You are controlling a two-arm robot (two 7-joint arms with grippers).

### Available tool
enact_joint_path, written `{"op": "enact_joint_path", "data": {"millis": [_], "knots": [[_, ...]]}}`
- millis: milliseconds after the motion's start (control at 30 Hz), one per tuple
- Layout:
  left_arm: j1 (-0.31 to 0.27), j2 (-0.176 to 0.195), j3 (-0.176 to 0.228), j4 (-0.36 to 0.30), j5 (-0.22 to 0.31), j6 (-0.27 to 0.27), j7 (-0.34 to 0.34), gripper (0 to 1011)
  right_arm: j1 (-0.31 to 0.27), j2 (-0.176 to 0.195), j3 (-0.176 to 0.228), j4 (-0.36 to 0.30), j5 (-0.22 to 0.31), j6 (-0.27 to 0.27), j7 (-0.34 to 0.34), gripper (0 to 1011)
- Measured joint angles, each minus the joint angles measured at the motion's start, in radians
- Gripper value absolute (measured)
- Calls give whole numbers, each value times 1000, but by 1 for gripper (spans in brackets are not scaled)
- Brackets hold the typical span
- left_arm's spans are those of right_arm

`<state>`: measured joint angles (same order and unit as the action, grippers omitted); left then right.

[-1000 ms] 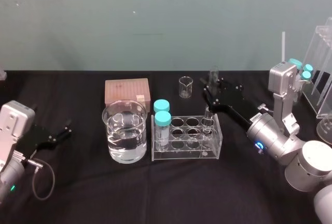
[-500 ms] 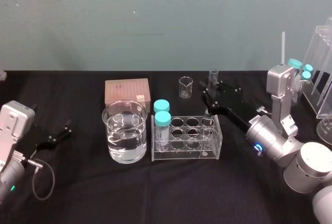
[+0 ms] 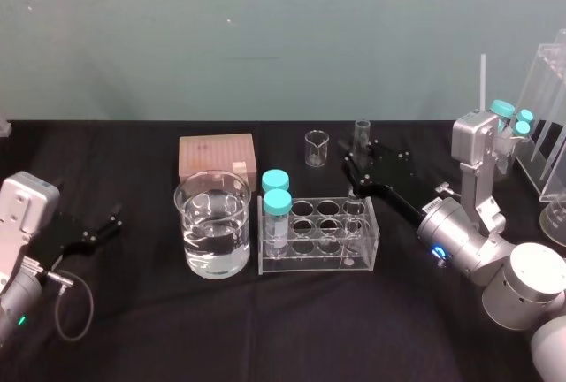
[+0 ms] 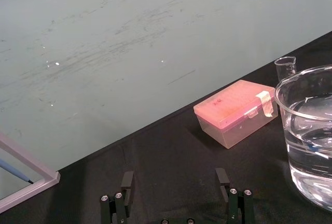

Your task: Hold the test tube with one hand and immerse one end into the beaker, then return it to the test tube rack.

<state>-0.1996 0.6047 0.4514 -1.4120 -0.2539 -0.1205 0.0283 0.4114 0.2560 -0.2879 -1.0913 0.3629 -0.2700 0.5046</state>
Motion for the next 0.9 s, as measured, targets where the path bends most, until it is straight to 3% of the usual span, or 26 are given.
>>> {"op": "enact_joint_path", "data": {"millis": [900], "knots": [[0, 0, 0, 0, 0, 0, 0, 1000, -2, 3, -7, 0, -15, 9, -7, 231]]}}
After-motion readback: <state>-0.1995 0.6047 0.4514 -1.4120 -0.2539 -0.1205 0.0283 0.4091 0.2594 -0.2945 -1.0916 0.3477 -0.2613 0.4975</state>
